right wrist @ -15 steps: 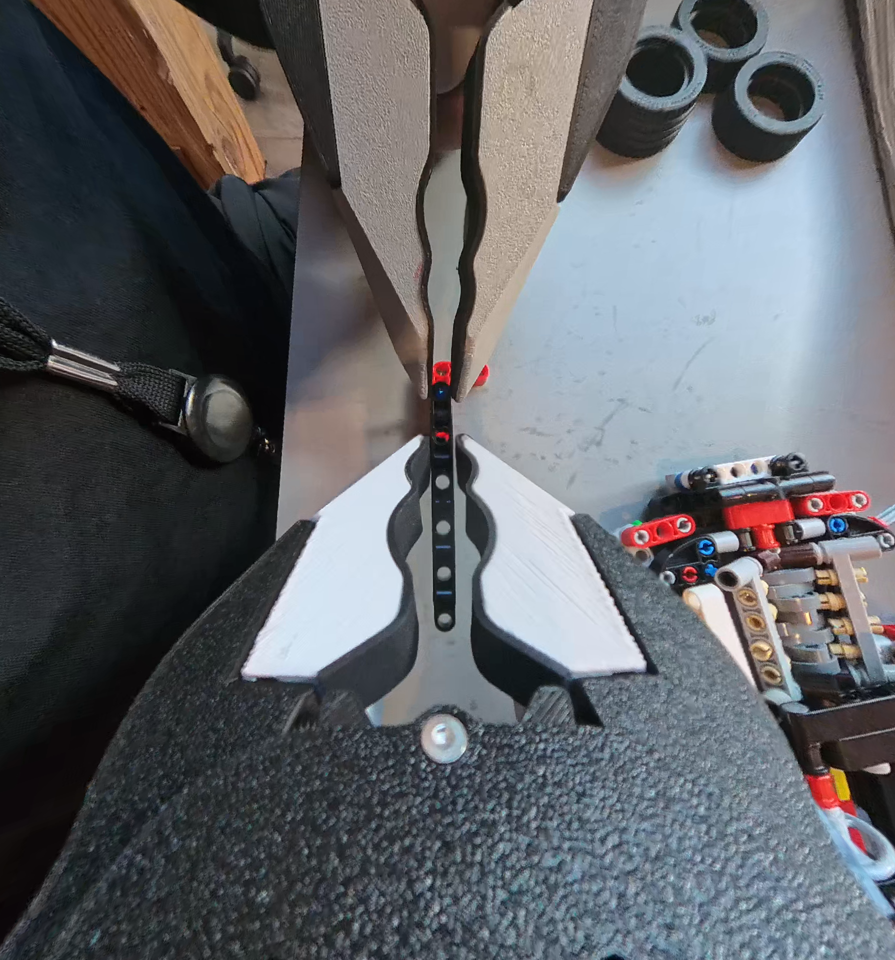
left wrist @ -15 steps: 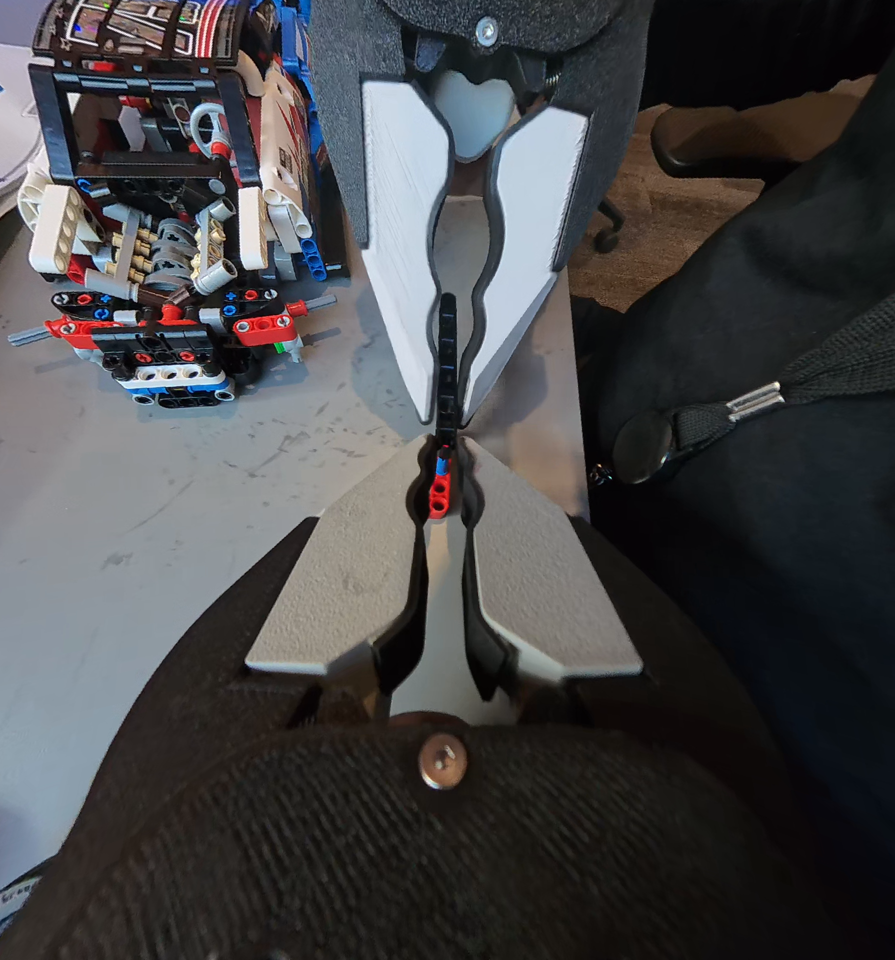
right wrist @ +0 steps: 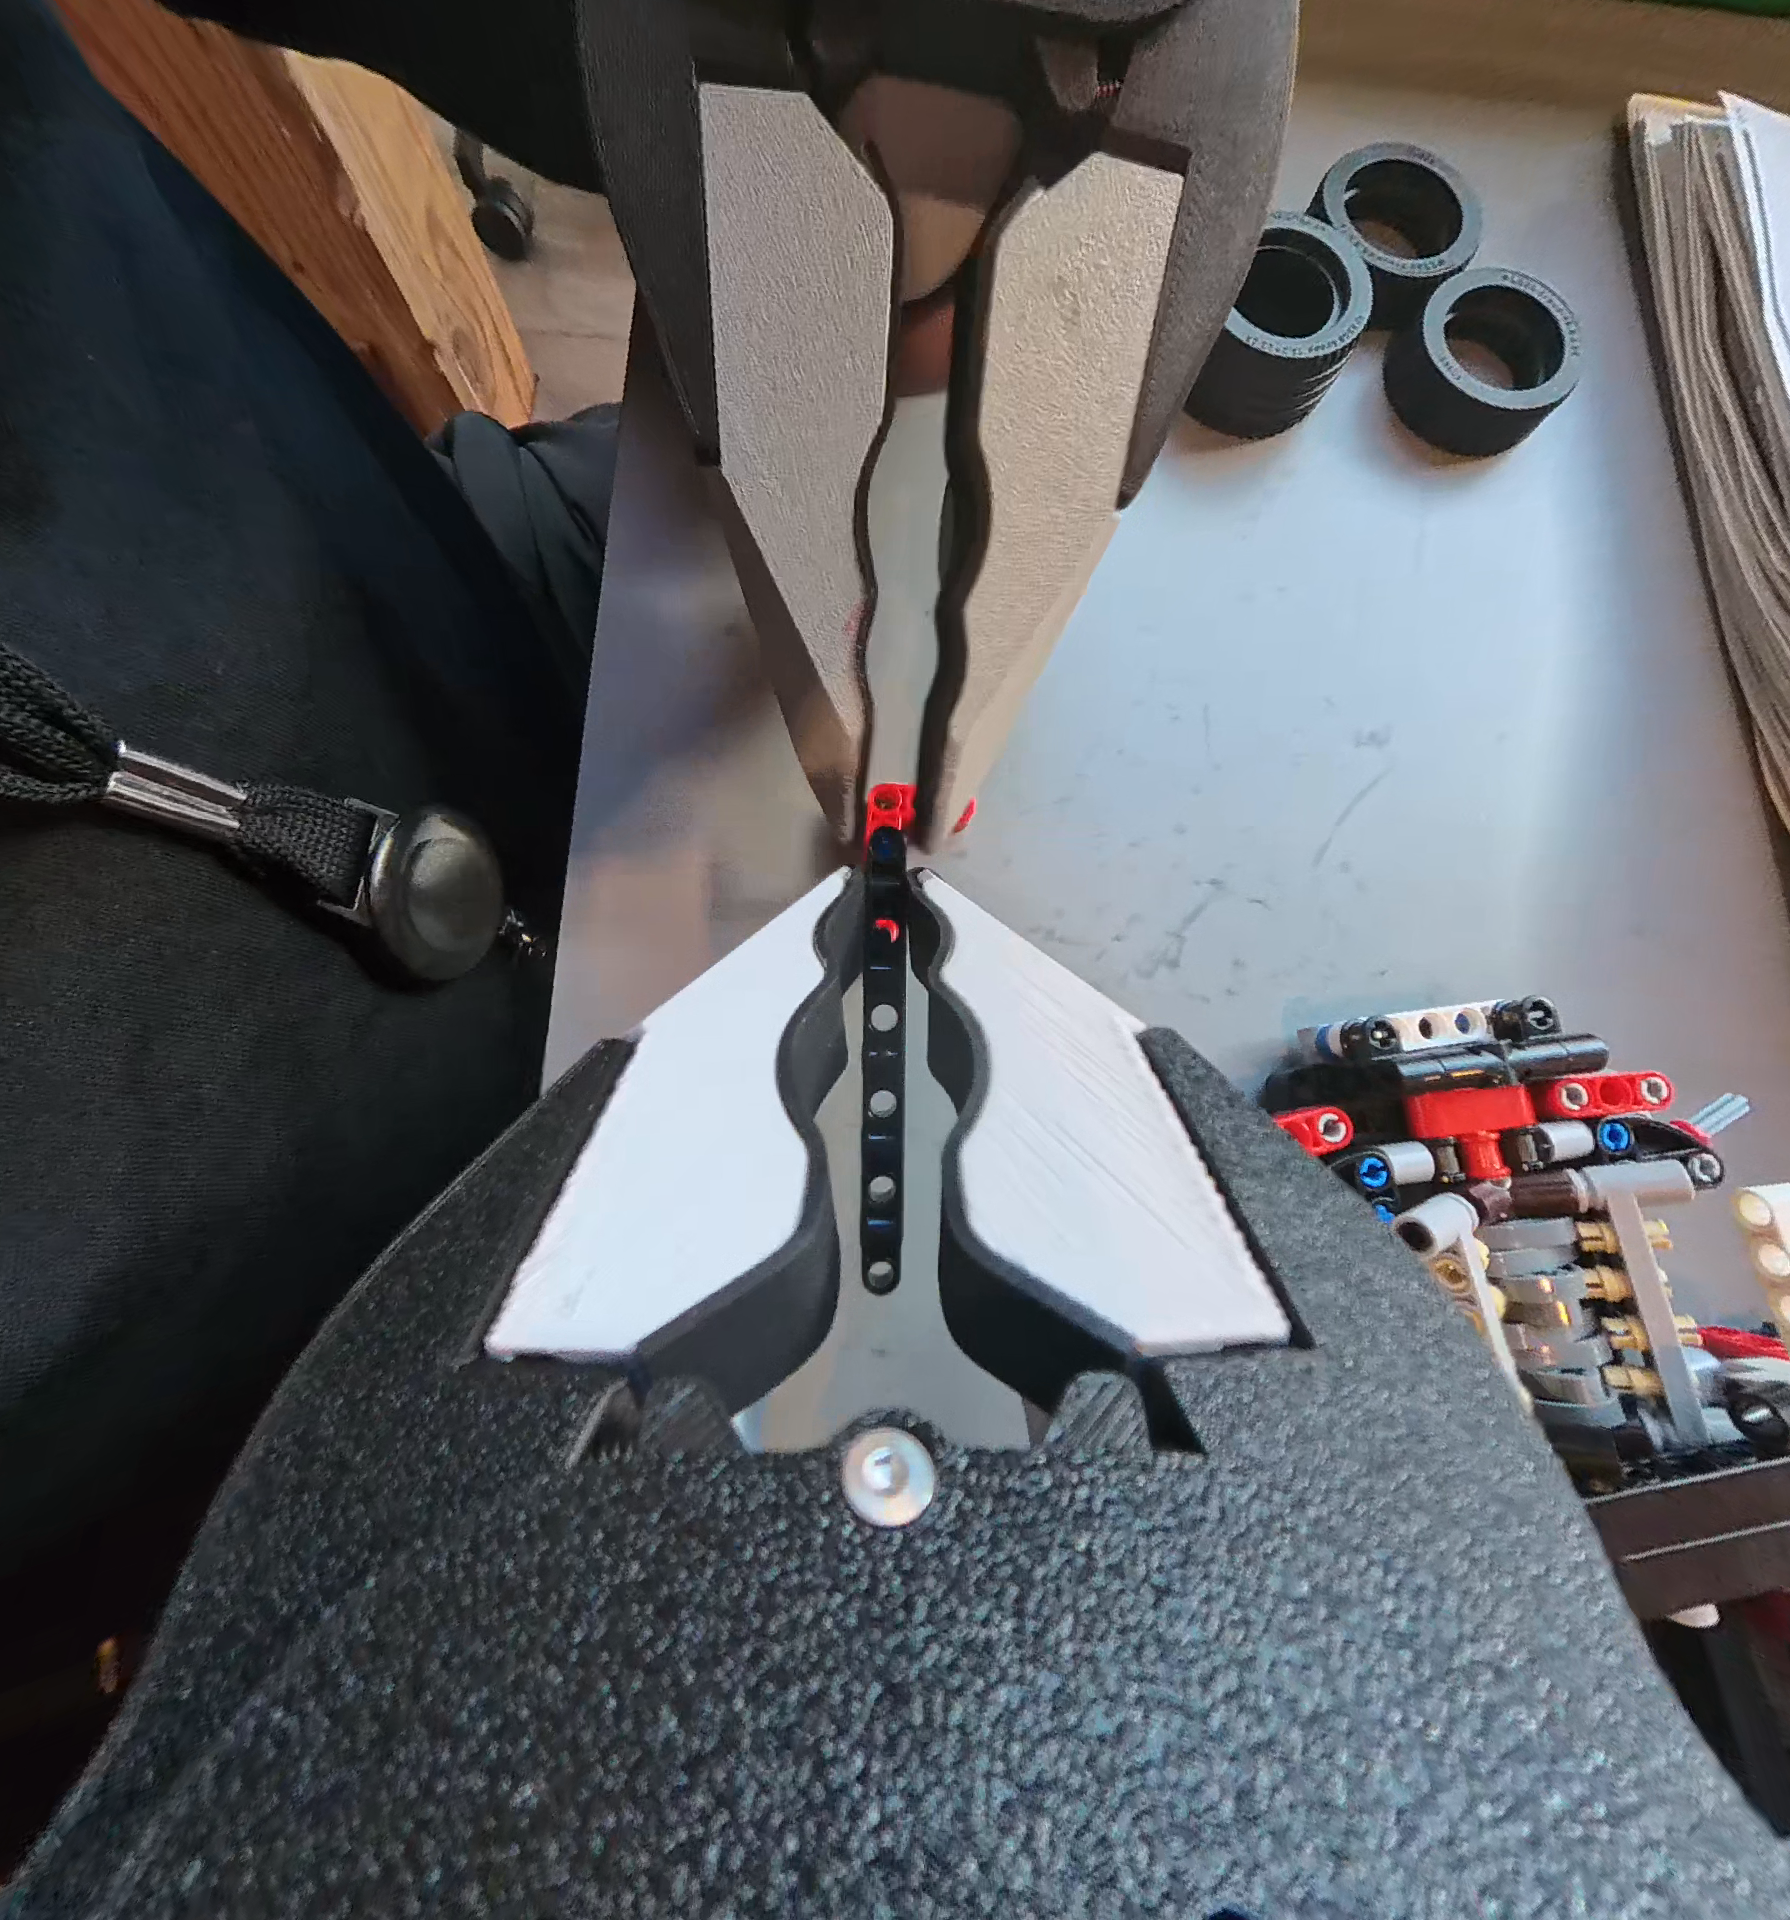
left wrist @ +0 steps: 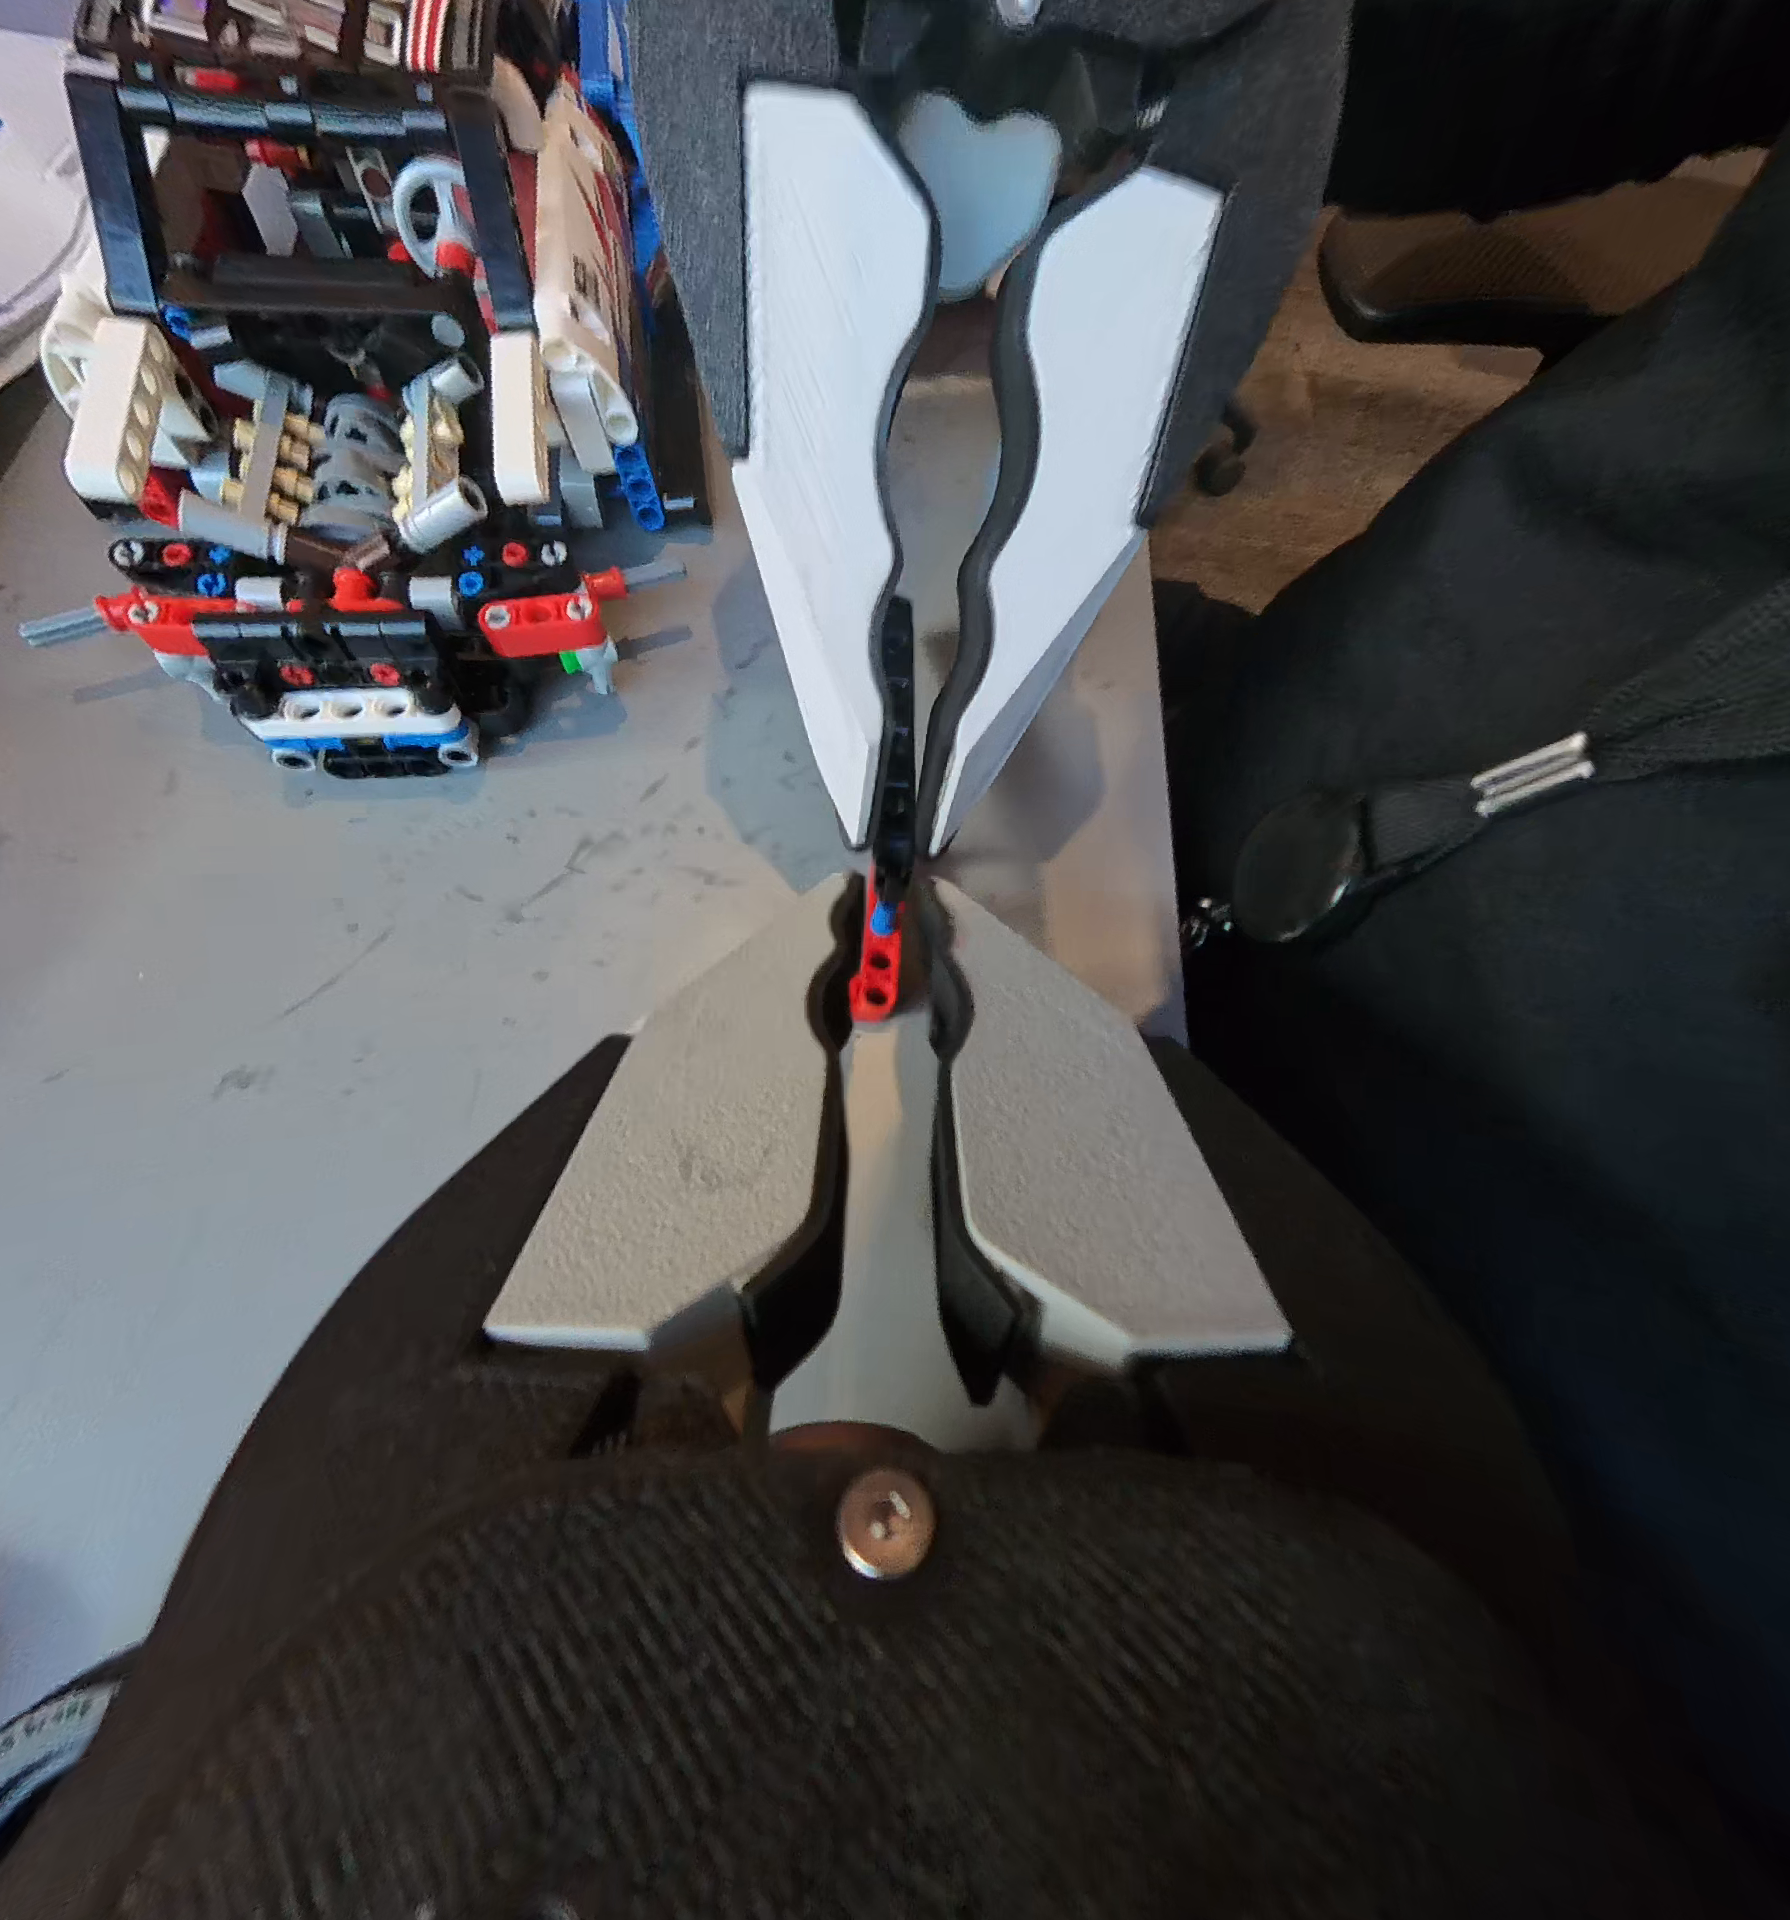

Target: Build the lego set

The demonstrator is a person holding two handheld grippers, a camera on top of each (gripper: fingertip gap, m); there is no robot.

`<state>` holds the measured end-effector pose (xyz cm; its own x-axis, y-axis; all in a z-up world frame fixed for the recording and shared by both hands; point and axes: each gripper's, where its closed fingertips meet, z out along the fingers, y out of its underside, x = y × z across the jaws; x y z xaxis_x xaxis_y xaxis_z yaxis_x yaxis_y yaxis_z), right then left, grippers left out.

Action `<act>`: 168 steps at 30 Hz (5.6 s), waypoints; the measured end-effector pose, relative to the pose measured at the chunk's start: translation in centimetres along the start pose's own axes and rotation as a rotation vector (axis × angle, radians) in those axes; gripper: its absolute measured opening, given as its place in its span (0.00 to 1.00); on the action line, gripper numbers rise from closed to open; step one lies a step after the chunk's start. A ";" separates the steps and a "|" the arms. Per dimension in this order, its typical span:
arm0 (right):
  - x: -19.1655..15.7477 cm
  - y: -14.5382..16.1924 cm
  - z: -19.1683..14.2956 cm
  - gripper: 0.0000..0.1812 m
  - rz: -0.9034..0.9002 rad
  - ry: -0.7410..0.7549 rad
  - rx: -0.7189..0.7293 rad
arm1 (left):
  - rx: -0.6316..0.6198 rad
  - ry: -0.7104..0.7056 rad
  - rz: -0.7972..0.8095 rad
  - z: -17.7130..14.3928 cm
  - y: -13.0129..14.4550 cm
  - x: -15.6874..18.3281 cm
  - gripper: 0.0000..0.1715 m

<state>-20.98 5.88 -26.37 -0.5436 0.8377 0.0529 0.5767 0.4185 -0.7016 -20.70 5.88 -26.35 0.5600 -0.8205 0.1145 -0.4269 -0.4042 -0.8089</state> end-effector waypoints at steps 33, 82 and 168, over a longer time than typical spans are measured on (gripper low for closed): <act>0.3 0.1 -0.3 0.04 -0.118 -0.005 -0.129 | -0.115 -0.050 0.089 0.5 1.8 -0.3 0.03; 0.3 -1.6 -1.6 0.04 -0.081 0.078 0.221 | 0.172 -0.087 0.102 -1.5 -2.1 0.1 0.02; 1.4 1.0 0.1 0.12 -0.068 -0.070 -0.235 | -0.017 -0.099 -0.034 -0.6 0.8 -1.5 0.02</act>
<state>-21.25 7.42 -27.06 -0.6221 0.7820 0.0389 0.6590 0.5499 -0.5132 -22.27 6.52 -26.84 0.6414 -0.7627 0.0830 -0.4182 -0.4383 -0.7956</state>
